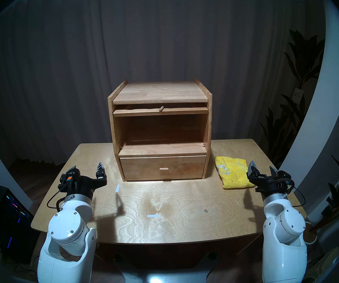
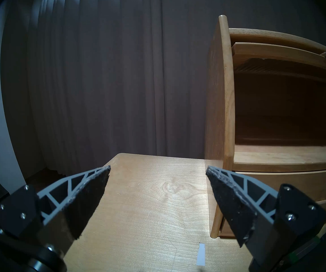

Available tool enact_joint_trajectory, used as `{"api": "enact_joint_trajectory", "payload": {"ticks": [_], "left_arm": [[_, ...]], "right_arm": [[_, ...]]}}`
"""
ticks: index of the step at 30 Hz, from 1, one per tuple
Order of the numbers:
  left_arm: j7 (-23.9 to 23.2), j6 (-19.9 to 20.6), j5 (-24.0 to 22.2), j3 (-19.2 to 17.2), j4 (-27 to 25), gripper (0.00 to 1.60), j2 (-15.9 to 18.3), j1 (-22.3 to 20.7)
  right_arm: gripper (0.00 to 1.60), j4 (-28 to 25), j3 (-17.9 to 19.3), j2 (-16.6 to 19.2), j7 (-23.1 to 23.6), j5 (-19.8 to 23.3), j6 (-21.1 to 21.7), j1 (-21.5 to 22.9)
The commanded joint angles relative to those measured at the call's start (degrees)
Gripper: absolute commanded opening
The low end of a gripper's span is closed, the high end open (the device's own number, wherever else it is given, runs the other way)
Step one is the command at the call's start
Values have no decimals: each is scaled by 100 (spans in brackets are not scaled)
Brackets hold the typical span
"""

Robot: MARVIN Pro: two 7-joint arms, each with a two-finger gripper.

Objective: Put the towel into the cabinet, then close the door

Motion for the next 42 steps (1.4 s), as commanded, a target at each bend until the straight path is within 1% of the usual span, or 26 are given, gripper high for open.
{"api": "enact_joint_trajectory", "payload": {"ticks": [1,4,7,9,10,11,13,16,17,18,19,22,27,29,30,32,37,38,39,42], "left_arm": [[2,-17,4,3,-88,160,0,-19],[1,-19,4,2,-79,160,-1,-23],[1,-19,4,1,-65,160,-1,-29],[1,-20,4,1,-59,160,-1,-31],[1,-20,4,0,-57,160,-1,-32],[1,-20,4,0,-53,160,-1,-33],[1,-21,5,0,-50,160,-2,-35],[1,-23,5,0,-48,160,-2,-36],[1,-23,6,0,-49,160,-3,-36],[1,-23,6,0,-50,160,-3,-36],[1,-24,6,-1,-48,160,-3,-37],[1,-25,6,-1,-45,160,-3,-39],[0,-26,7,-1,-47,160,-4,-39],[0,-26,7,-1,-51,160,-5,-38],[0,-26,7,-1,-52,160,-5,-37],[0,-26,7,-1,-52,160,-5,-37],[0,-26,8,-1,-57,160,-6,-36],[0,-26,8,-1,-59,160,-6,-35],[0,-26,8,-1,-61,160,-6,-34],[-1,-26,9,0,-68,160,-7,-30]], "right_arm": [[160,-366,50,596,198,-903,-181,-114],[160,-398,296,651,270,-1054,-159,-21],[160,-396,481,766,394,-1466,-235,-27],[160,-353,572,907,489,-1847,-319,-58],[160,-312,602,1006,541,-2023,-353,-74],[160,-256,634,1001,593,-2164,-381,-65],[160,-107,631,1169,727,-2518,-457,-32],[160,84,495,1340,938,-2970,-545,24],[160,206,436,1462,1048,-3202,-612,39],[160,286,405,1450,1129,-3346,-635,70],[160,390,353,1569,1245,-3525,-646,49],[160,683,226,1740,1514,-3915,-752,70],[160,1110,2,2061,1986,-4728,-1066,288],[160,1222,-78,2218,2178,-4978,-1185,478],[160,1263,-93,2223,2258,-5098,-1238,571],[160,1358,-167,2357,2395,-5286,-1322,738],[160,1581,-418,2659,2813,-5741,-1624,1009],[160,1676,-507,2780,2956,-5835,-1711,1126],[160,1669,-512,2774,3042,-5913,-1784,1117],[160,1834,-629,2997,3482,-6182,-2010,1229]]}}
